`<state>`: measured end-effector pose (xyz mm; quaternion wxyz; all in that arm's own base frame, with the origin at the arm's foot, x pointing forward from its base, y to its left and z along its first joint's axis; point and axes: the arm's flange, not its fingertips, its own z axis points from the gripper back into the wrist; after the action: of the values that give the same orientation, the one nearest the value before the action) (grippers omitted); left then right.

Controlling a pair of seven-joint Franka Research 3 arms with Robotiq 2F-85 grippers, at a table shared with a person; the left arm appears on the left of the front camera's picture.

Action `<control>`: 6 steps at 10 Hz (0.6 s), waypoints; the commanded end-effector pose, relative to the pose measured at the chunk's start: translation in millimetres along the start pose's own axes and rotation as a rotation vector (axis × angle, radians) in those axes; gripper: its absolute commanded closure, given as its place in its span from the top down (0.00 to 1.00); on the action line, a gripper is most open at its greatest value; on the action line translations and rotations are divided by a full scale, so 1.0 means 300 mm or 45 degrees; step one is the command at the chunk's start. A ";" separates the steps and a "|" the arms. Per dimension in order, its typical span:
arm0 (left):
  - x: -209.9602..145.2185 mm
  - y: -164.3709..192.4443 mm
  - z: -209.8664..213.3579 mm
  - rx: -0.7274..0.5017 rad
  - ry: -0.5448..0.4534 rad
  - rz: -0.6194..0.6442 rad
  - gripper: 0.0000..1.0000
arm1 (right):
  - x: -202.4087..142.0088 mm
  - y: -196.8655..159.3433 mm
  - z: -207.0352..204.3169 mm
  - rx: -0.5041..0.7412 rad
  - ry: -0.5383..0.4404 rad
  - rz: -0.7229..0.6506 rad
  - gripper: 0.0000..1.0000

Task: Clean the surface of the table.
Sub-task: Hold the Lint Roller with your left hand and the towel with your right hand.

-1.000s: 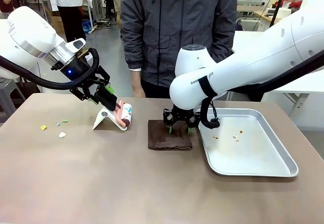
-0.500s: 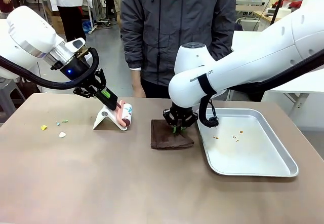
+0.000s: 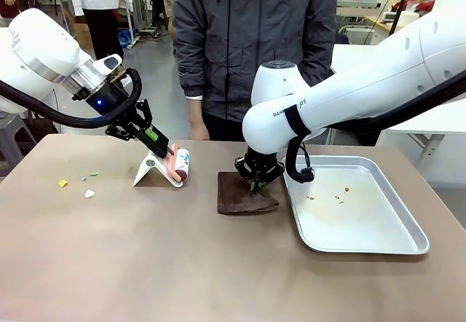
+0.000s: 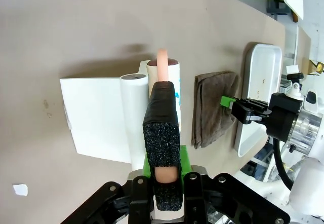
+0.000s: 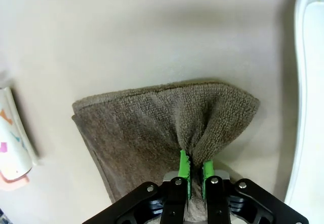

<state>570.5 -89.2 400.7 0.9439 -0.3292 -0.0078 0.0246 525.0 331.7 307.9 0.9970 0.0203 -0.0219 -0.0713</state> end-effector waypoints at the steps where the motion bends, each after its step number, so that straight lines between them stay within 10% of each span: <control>1: -0.015 -0.012 0.032 -0.051 -0.023 -0.008 0.00 | -0.007 -0.032 -0.019 0.040 0.068 0.010 0.00; 6: -0.100 -0.071 0.155 -0.354 -0.144 -0.095 0.00 | -0.056 -0.292 0.182 0.827 0.096 -0.116 0.00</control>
<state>554.5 -90.8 455.4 0.9047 -0.4203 -0.0678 0.0181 519.8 282.9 355.9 0.9651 0.2343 -0.0270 -0.1134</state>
